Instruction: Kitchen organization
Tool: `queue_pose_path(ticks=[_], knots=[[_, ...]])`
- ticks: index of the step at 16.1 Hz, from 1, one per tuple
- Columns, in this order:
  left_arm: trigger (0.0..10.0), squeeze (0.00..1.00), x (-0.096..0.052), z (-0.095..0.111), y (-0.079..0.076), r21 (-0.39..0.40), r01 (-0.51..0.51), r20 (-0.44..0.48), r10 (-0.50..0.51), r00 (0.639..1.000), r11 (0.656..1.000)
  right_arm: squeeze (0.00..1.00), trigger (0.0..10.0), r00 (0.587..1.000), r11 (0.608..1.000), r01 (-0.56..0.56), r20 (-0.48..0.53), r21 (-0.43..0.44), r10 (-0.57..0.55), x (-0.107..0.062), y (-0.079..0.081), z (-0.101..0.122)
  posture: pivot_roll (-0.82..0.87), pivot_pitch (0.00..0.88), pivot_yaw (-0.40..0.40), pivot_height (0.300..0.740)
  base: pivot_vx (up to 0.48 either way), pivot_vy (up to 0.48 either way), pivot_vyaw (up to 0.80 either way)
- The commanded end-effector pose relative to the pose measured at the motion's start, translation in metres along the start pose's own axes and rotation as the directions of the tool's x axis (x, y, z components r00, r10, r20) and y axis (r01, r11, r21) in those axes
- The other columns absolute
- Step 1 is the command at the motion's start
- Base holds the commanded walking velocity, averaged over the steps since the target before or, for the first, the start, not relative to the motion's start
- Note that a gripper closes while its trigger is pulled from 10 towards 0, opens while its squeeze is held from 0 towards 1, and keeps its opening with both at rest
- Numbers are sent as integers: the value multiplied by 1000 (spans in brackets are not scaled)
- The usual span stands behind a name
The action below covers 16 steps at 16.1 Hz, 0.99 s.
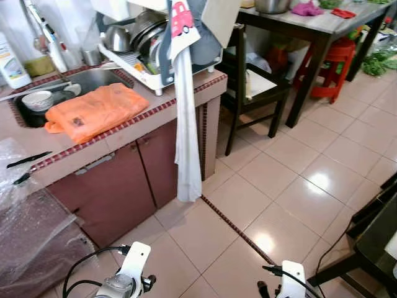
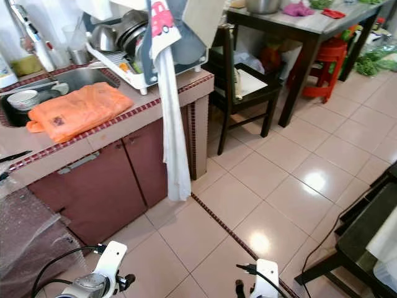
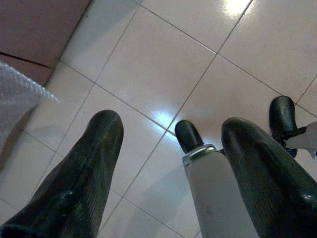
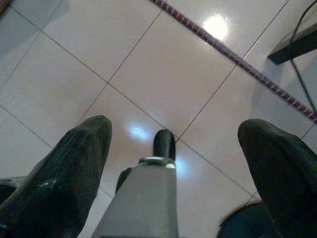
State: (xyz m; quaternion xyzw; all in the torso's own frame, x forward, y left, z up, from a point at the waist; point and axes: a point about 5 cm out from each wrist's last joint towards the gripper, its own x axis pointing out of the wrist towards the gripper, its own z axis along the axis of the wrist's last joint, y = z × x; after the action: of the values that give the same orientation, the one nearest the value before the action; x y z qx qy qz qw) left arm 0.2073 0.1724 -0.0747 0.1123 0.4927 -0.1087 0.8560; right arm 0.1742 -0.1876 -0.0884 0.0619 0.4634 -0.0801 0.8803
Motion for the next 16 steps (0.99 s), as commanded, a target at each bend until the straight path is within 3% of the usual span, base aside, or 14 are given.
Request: queue_pose_path(ticks=[1, 2, 5, 7, 8, 9, 12, 13, 15, 16], knots=[[10000, 0, 0, 4, 2, 36, -8, 15, 8, 1000, 999, 0, 10000, 1000, 1000, 16, 4, 15, -16, 0, 0, -2, -42, 0, 36, 740, 0, 0, 0], [10000, 0, -1, 14, 6, -46, 5, 62, -2, 998, 999, 0, 10000, 999, 996, 21, 40, 85, -24, 0, -4, 7, -44, 0, 38, 740, 0, 0, 0], [10000, 0, -6, 47, 22, -94, 12, 227, 10, 974, 995, 0, 10000, 985, 997, 10, 172, 72, -22, 0, -15, 34, -51, 0, 42, 740, 0, 0, 0], [10000, 0, -12, 67, 30, -15, 17, 349, -11, 937, 1000, 0, 10000, 951, 999, 26, 309, 19, -31, -3, -25, 59, -53, 0, 43, 740, 0, 0, 0], [10000, 0, -18, 78, 35, 25, 10, 434, -20, 901, 1000, 0, 10000, 901, 999, 37, 432, -3, -31, -10, -30, 82, -65, 0, 45, 740, 0, 0, 0], [10000, 0, -24, 87, 37, 14, 27, 501, -31, 865, 1000, 0, 10000, 834, 1000, 13, 551, -2, -10, -20, -29, 101, -67, 0, 44, 740, 0, 0, 0], [10000, 0, -38, 91, 32, 86, 66, 600, -104, 793, 994, 0, 10000, 730, 999, 4, 683, -42, 26, -49, -30, 126, -73, 0, 39, 740, 0, 0, 0], [10000, 0, -50, 90, 33, 87, 51, 646, -95, 758, 995, 0, 10000, 671, 990, 88, 741, -108, 21, -70, -34, 132, -74, 0, 41, 740, 0, 0, 0], [10000, 0, -67, 88, 35, 125, -3, 702, -86, 707, 992, 0, 10000, 686, 993, 34, 725, -110, 57, -94, -31, 125, -74, 0, 41, 740, 0, 0, 0], [10000, 0, -81, 84, 40, 128, -47, 746, -65, 663, 991, 0, 10000, 678, 990, 36, 731, -135, 75, -108, -28, 119, -81, 2, 48, 740, 0, 0, 0]])
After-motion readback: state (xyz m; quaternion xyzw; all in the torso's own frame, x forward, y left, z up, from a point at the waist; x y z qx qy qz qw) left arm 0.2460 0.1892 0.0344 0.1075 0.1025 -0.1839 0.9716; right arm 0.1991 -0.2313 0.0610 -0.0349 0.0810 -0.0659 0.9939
